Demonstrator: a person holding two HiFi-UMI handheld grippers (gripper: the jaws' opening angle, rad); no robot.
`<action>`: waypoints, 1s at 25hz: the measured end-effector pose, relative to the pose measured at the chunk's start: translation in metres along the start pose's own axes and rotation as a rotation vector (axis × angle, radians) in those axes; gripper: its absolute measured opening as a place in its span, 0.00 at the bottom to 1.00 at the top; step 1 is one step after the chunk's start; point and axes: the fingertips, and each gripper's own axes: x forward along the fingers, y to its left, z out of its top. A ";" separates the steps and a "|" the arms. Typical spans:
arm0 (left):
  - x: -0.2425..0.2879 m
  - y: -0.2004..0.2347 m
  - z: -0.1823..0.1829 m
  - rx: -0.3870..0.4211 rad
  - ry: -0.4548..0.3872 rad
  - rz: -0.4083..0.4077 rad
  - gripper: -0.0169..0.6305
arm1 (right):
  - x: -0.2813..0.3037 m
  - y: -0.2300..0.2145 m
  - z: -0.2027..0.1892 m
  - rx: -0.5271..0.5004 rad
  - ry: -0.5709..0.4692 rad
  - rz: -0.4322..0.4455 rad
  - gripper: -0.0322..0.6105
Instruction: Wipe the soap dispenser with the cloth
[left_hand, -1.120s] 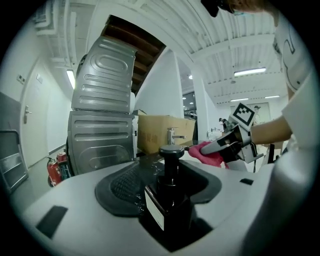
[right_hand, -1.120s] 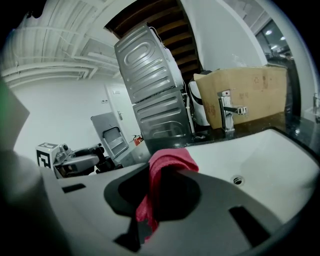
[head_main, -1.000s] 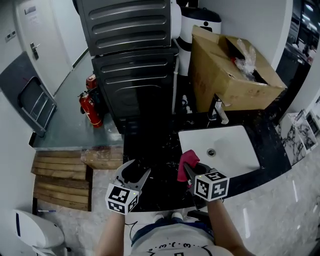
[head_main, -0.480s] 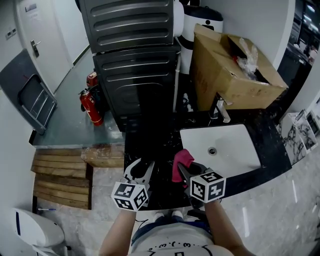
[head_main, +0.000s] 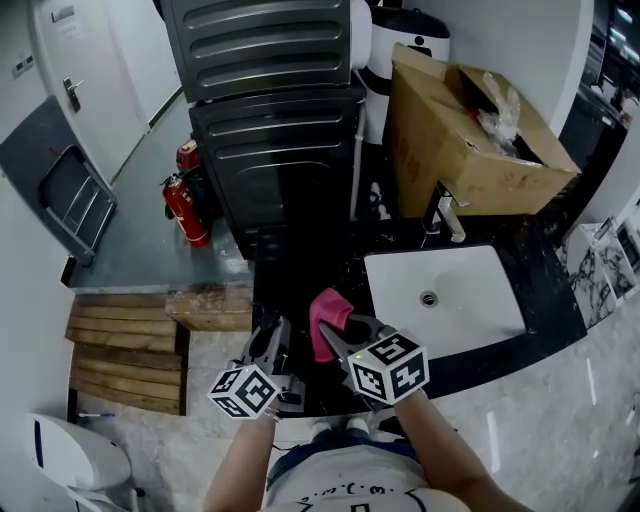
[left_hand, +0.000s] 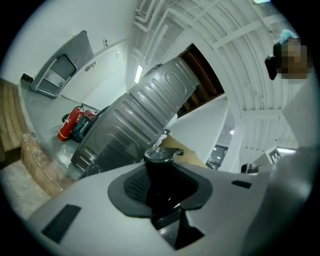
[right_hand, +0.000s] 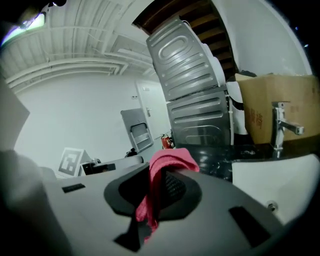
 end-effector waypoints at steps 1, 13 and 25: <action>-0.001 0.001 0.000 -0.005 -0.003 0.005 0.19 | 0.005 0.007 -0.001 -0.018 0.012 0.021 0.13; -0.007 0.010 0.002 -0.018 -0.019 0.025 0.19 | 0.009 -0.044 -0.068 -0.008 0.234 -0.097 0.13; -0.001 -0.004 -0.001 0.143 0.022 0.004 0.20 | 0.034 -0.011 0.022 0.074 -0.005 0.082 0.13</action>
